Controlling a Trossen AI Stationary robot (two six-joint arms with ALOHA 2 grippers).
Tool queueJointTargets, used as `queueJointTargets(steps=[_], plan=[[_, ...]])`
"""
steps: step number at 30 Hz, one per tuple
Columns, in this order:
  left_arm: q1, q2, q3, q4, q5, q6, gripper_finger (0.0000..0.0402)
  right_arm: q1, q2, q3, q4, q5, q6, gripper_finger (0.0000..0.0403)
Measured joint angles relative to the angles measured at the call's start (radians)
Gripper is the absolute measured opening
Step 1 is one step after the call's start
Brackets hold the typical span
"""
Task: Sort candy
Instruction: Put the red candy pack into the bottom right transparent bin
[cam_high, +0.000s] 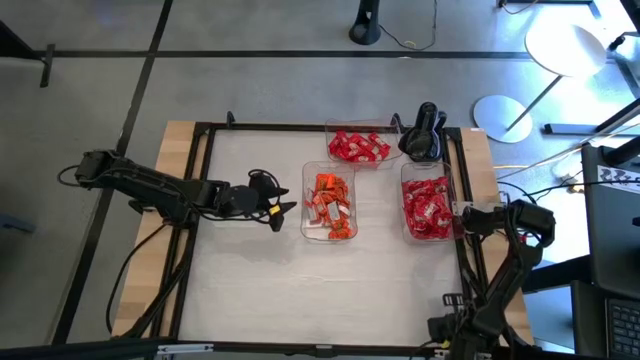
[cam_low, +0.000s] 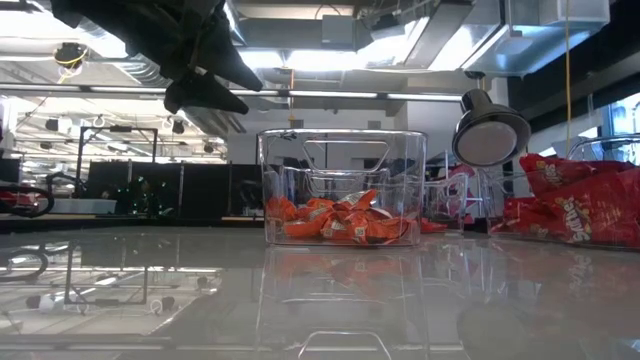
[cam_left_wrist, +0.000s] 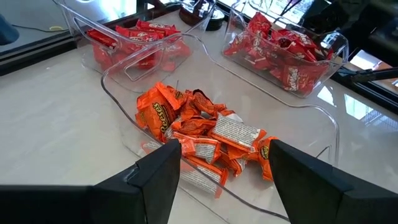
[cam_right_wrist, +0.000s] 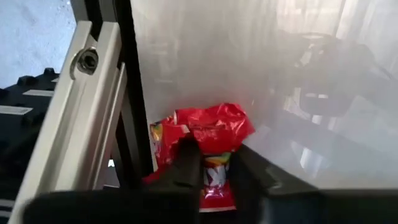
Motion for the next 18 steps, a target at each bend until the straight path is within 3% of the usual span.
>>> queueJointTargets(steps=[4, 9, 18], plan=[[0.0, 0.0, 0.0, 0.0, 0.0, 0.0, 0.0233, -0.02, -0.028, -0.003, -0.01, -0.003, -0.053, 0.0013], [0.0, 0.0, 0.0, -0.003, 0.0, 0.0, 0.0233, -0.071, -0.081, -0.008, -0.06, 0.076, -0.078, 0.0027], [0.0, 0.0, 0.0, -0.003, 0.0, -0.004, 0.0233, -0.171, -0.277, -0.007, -0.13, 0.258, -0.111, 0.0007]])
